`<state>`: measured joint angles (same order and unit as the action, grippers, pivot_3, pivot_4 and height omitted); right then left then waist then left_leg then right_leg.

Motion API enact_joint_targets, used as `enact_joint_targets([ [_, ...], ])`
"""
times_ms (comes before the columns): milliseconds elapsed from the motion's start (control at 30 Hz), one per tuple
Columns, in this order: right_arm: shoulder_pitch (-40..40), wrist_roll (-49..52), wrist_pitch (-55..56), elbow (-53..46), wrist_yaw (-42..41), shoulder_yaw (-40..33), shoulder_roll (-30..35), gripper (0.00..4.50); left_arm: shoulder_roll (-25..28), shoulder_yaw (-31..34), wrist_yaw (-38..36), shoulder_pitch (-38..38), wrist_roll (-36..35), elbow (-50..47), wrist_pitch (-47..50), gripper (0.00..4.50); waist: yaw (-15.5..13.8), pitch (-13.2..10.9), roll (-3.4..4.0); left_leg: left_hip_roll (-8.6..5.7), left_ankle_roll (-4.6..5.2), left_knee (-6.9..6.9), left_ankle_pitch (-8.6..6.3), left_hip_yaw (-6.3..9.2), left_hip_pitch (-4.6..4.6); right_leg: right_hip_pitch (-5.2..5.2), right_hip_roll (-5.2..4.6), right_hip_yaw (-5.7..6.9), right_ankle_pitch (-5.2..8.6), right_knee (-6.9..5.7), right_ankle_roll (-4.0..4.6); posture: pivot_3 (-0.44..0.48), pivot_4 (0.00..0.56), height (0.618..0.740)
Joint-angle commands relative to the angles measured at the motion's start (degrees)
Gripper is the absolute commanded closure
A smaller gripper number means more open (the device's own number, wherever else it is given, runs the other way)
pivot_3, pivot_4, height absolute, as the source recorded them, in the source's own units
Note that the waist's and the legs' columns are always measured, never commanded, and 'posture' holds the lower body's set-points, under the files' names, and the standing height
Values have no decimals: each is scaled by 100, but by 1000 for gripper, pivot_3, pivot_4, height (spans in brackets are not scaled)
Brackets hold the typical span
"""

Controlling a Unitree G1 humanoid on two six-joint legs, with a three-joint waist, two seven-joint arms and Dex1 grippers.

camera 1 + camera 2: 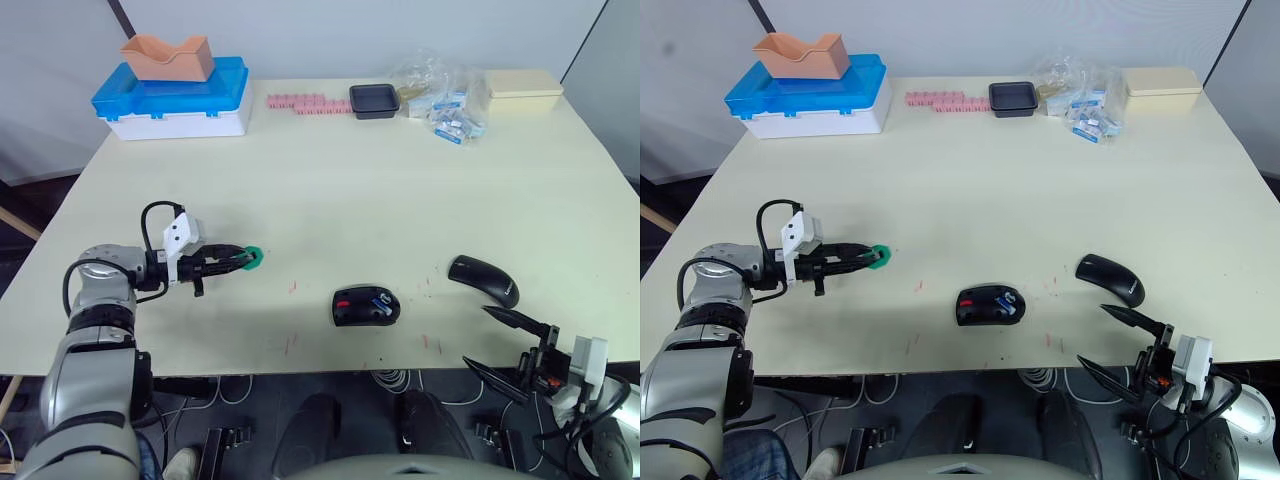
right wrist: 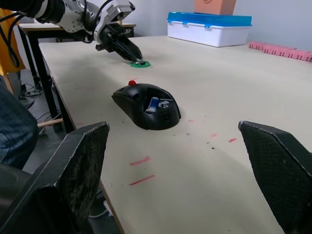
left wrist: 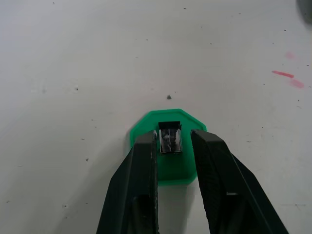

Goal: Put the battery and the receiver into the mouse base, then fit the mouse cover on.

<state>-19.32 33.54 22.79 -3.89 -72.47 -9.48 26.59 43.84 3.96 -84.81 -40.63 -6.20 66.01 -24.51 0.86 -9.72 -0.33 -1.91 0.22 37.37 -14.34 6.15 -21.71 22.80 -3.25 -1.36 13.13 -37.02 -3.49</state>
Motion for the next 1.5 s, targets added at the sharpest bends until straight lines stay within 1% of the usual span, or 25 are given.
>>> enact_joint_targets([
  [33, -32, 52, 79, -223, 17, -56, 24, 0, 51, 6, 23, -145, 69, 44, -105, 3289, 0, 0, 0, 0, 0, 0, 0, 0, 0, 0, 0, 0, 0, 0, 0, 0, 150, 740],
  [367, -85, 52, 94, -264, 28, -60, 41, 0, 31, 9, 49, -162, 167, 104, -72, 3289, 1, 0, 0, 2, 0, 2, 0, 0, 0, 0, 4, -2, 0, -4, 0, 0, 150, 740],
  [1233, -95, -27, 84, -303, 57, 20, 10, 0, 207, 45, 104, -133, 253, 204, -112, 3289, 2, 0, 0, 4, 0, 3, 0, -1, 4, 0, 9, -5, -1, -8, 2, 0, 150, 740],
  [1500, -98, -41, 95, -280, 53, -2, 25, 0, 122, 10, 36, -131, 265, 211, -153, 3289, 2, 1, -1, 4, 0, 3, 0, -4, 5, 0, 9, -7, -1, -10, 3, 0, 150, 740],
])
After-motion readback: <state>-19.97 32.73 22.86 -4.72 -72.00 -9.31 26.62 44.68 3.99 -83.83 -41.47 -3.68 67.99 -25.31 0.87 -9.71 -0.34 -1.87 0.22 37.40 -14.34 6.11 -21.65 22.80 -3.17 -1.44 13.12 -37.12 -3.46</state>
